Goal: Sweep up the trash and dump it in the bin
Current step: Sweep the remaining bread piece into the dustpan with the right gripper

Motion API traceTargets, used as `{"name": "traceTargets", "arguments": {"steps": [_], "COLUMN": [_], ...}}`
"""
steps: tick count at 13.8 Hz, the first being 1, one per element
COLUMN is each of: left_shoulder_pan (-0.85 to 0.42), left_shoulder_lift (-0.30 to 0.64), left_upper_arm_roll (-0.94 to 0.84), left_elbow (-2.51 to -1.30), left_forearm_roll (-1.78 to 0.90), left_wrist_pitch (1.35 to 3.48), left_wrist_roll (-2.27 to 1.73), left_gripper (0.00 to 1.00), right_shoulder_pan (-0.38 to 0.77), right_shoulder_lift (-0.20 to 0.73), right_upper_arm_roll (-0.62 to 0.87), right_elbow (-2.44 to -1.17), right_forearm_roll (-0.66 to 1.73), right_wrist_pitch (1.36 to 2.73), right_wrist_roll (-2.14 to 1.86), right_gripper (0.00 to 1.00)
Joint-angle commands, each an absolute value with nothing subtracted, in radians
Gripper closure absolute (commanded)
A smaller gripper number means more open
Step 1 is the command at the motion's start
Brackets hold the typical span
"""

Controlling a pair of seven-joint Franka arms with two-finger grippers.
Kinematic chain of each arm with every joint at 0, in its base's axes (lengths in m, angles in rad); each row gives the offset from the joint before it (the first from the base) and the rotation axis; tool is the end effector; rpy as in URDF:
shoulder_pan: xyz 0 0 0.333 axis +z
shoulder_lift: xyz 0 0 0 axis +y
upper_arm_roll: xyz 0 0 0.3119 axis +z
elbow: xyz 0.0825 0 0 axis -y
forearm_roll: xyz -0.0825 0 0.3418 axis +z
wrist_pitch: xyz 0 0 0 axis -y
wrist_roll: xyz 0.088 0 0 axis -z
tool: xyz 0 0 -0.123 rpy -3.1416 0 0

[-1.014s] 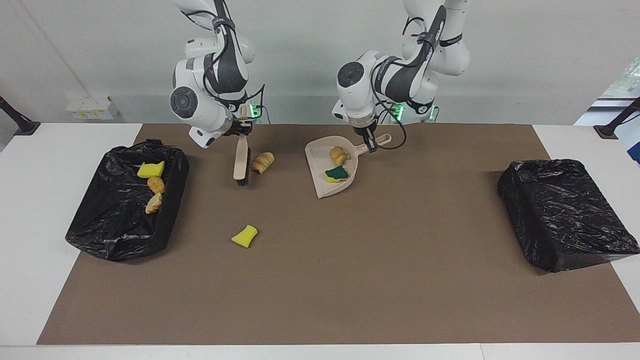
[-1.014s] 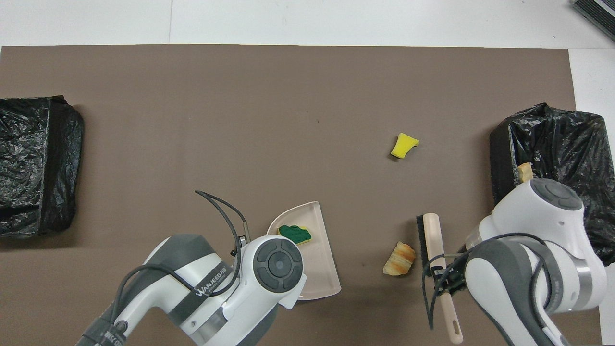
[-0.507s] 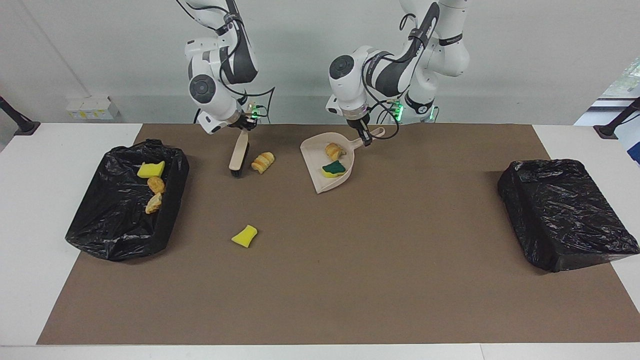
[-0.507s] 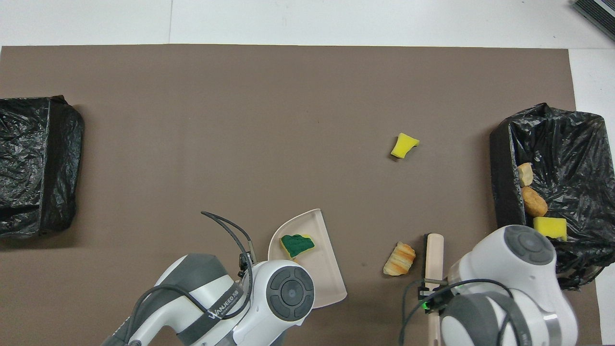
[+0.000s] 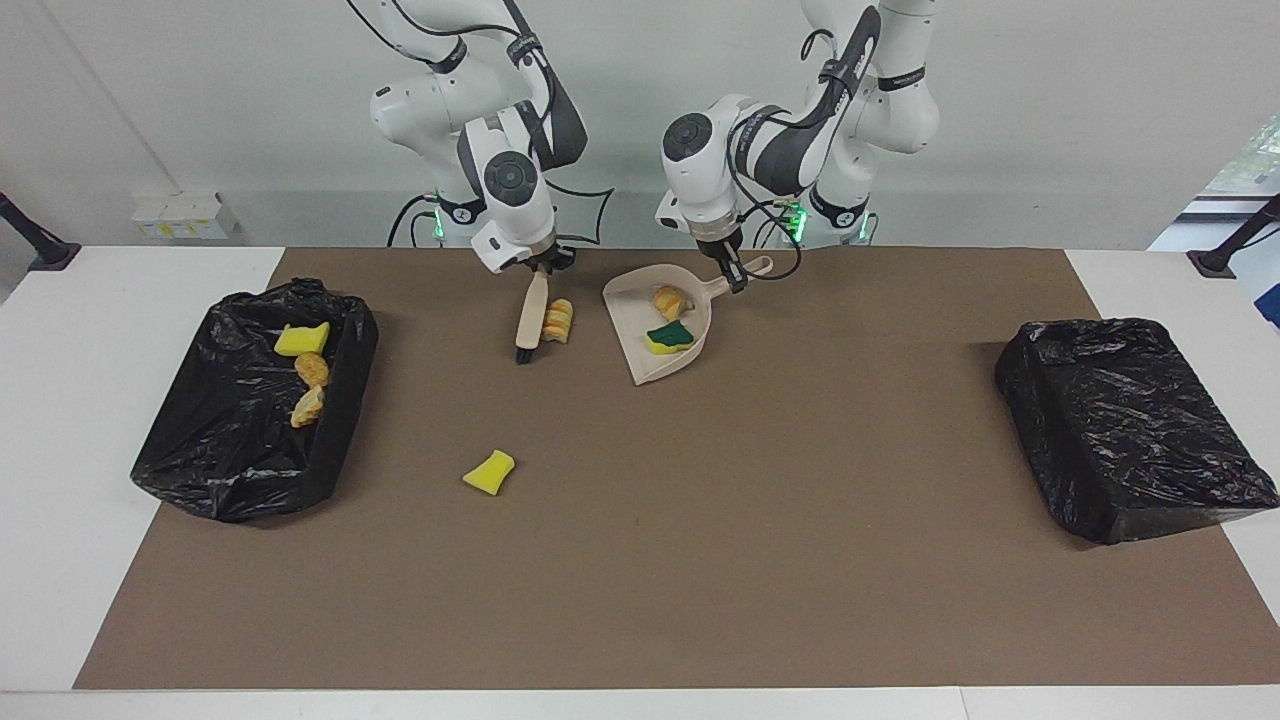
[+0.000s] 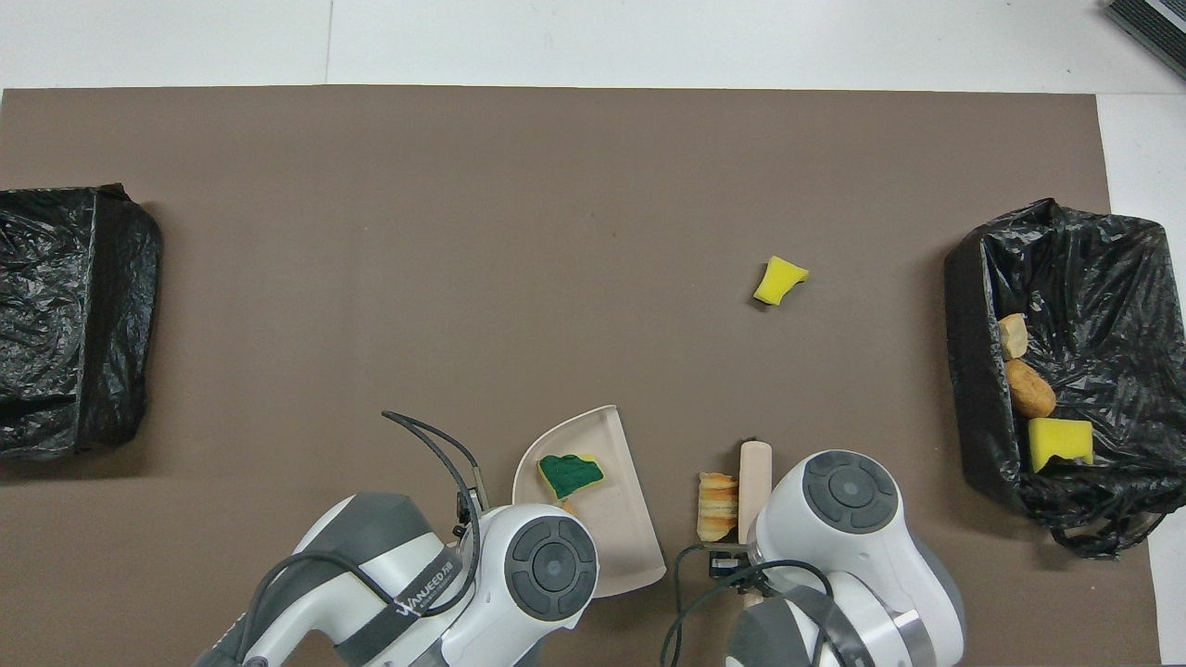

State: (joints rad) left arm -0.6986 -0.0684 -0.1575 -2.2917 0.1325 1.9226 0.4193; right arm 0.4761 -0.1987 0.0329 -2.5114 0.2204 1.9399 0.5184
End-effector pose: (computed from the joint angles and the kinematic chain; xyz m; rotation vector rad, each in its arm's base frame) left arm 0.2907 -0.3181 0.3646 -2.2955 1.8150 0.3938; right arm 0.3105 0.1938 0.3396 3.0456 -0.1980 -0.6382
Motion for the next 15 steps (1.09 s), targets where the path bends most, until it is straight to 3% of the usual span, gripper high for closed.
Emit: {"name": "traceTargets", "arguments": {"steps": [1, 4, 7, 12, 15], "left_shoulder_pan": [-0.692, -0.667, -0.644, -0.608, -0.571], "left_shoulder_lift": [-0.1, -0.095, -0.092, -0.066, -0.049], "left_upper_arm_roll": [-0.15, -0.15, -0.15, -0.143, -0.143], "left_elbow": [-2.33, -2.329, -2.327, -2.319, -2.316], "left_forearm_roll": [0.138, 0.138, 0.137, 0.132, 0.107], "left_wrist_pitch": [1.954, 1.956, 1.968, 2.034, 2.088], "left_wrist_roll": [0.432, 0.454, 0.483, 0.474, 0.466], "left_gripper": [1.0, 1.0, 1.0, 1.0, 1.0], "right_shoulder_pan": [0.543, 0.587, 0.594, 0.488, 0.388], "right_shoulder_lift": [-0.094, -0.038, -0.026, -0.067, -0.058], "right_upper_arm_roll": [0.028, 0.029, 0.029, 0.012, 0.015], "right_elbow": [-2.398, -2.375, -2.341, -2.317, -2.234], "right_forearm_roll": [0.319, 0.429, 0.584, 0.582, 0.423], "right_wrist_pitch": [1.953, 2.046, 2.052, 1.938, 1.84], "right_wrist_roll": [0.511, 0.546, 0.32, 0.126, 0.133], "right_gripper": [1.0, 1.0, 1.0, 1.0, 1.0]}}
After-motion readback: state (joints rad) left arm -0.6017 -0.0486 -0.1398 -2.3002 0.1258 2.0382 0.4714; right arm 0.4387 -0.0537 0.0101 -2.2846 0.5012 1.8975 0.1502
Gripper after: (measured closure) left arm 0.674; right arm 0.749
